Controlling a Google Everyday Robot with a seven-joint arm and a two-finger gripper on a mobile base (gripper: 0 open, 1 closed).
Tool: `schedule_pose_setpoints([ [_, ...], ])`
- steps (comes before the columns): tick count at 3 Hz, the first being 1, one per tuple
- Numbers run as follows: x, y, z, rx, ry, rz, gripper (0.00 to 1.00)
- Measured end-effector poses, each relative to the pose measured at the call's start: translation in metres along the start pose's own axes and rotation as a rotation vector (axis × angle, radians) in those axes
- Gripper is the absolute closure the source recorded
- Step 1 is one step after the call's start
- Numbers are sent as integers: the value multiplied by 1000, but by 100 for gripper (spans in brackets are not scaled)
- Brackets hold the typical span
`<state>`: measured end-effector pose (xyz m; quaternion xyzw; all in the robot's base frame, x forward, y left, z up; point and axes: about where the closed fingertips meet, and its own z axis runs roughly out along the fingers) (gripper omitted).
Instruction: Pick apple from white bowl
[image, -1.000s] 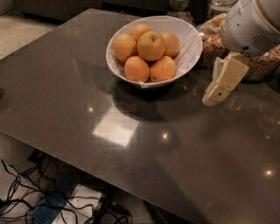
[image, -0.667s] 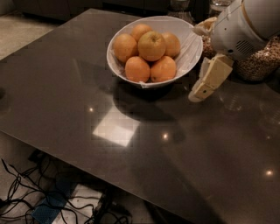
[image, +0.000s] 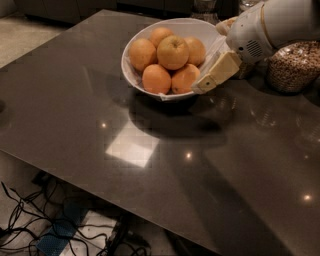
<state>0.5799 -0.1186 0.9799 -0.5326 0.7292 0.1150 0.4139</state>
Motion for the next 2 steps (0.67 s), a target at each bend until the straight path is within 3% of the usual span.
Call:
schedule_pose_setpoints([
  [2,-4,-8,14,26,3,-17,0],
])
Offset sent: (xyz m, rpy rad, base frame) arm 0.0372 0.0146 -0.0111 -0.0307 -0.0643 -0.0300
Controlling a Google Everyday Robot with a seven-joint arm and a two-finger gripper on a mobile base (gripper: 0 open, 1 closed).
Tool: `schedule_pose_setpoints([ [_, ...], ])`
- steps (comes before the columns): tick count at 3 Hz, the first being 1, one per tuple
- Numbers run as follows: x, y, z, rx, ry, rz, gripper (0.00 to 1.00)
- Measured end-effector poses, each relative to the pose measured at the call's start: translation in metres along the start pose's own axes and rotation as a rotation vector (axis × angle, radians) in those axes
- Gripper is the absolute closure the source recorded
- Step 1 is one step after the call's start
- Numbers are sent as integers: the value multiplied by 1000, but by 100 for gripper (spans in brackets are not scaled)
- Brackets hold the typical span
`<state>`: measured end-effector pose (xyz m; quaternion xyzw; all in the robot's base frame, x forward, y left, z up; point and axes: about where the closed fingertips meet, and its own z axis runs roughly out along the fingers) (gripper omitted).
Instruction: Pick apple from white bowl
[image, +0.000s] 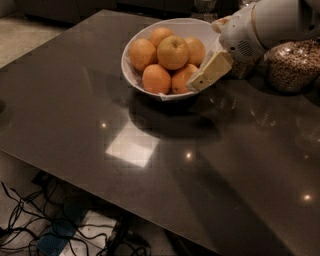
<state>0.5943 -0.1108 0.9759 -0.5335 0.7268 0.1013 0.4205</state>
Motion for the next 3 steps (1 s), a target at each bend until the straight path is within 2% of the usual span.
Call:
schedule_pose_setpoints([
  [1,-8,-16,21,17,6,-31,0],
  [3,-21,-37,62,-24,1,-38,0],
])
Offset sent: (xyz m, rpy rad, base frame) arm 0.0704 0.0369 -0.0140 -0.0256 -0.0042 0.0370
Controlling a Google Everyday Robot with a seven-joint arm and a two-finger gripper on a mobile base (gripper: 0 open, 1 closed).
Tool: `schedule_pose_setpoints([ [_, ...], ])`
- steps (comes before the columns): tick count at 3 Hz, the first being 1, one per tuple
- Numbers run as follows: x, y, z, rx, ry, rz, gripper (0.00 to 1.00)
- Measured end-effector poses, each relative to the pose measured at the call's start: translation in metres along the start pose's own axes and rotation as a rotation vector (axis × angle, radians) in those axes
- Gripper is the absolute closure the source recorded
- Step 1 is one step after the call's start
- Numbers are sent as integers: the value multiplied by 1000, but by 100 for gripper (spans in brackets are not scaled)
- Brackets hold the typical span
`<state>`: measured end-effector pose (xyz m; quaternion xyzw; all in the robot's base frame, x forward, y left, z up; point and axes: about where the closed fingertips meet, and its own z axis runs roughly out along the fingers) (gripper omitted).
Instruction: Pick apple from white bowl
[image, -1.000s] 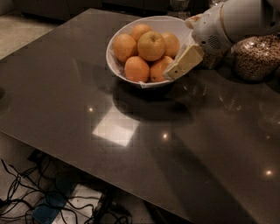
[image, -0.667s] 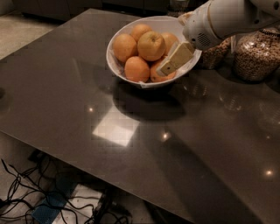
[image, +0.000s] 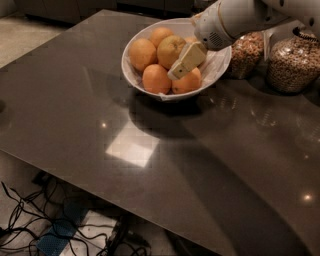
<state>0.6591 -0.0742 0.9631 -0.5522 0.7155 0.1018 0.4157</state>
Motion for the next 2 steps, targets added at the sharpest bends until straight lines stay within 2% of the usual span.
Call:
schedule_pose_setpoints([
  [1,-2,-11,15,-11,4,-1,0],
  [2,1,-22,29,-14,11,3,15],
])
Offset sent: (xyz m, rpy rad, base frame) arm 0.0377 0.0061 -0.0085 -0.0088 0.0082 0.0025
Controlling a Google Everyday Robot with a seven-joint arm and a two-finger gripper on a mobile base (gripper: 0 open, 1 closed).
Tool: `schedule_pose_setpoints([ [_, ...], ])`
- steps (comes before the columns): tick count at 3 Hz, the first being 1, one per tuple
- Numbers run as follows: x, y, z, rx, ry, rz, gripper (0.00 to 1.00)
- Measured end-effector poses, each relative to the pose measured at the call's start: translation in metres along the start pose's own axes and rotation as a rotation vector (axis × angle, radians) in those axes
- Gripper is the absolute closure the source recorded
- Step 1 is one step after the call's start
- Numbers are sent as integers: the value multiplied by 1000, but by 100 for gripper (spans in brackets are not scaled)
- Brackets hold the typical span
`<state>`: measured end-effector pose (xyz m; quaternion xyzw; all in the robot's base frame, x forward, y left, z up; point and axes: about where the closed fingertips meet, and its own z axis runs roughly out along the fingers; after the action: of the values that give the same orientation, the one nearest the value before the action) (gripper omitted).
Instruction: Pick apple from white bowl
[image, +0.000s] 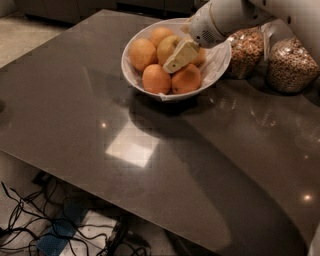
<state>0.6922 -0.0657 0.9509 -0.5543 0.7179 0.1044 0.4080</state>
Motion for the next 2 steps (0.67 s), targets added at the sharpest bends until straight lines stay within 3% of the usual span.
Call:
schedule_pose_setpoints([
  [2,7,-5,13,-13,12,17,19],
])
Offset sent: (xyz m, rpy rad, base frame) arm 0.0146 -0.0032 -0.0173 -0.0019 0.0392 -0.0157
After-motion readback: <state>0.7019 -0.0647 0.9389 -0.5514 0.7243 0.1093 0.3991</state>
